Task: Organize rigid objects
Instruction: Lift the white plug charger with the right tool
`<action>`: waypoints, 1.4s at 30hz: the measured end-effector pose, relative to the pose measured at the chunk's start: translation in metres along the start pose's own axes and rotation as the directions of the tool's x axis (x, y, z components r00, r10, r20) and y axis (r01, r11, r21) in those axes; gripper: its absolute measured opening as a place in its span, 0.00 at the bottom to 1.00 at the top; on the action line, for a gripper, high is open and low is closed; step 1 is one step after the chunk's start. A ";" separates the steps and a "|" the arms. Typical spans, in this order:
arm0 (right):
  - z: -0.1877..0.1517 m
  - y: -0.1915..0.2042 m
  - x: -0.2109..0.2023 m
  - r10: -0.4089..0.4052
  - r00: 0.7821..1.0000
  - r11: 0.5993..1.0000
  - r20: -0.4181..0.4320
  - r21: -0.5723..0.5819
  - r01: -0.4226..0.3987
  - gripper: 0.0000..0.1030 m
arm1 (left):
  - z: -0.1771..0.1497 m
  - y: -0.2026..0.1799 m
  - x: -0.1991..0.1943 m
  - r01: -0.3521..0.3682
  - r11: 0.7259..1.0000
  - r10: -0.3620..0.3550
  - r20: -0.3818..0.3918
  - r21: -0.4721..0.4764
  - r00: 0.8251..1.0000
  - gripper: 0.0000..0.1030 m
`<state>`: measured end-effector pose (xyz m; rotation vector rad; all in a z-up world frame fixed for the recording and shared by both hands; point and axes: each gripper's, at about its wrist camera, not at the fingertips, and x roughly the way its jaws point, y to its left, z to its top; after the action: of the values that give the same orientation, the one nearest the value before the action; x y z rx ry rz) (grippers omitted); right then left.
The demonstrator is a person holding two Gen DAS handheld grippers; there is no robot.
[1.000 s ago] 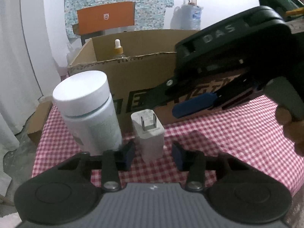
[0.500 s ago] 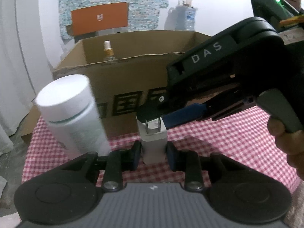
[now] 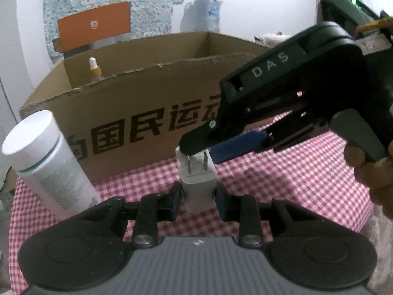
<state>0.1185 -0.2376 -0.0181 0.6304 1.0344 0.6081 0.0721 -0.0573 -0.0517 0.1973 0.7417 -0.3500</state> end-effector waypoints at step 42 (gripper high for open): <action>-0.005 0.007 -0.020 -0.004 1.000 1.000 0.025 0.004 0.004 0.35 | 0.030 -0.021 -0.011 -0.047 0.999 0.047 -0.014 -0.018 0.999 0.27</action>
<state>0.1054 -0.2467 -0.0035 0.6376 1.0133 0.5937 0.0754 -0.0832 -0.0242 0.1998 0.7517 -0.2972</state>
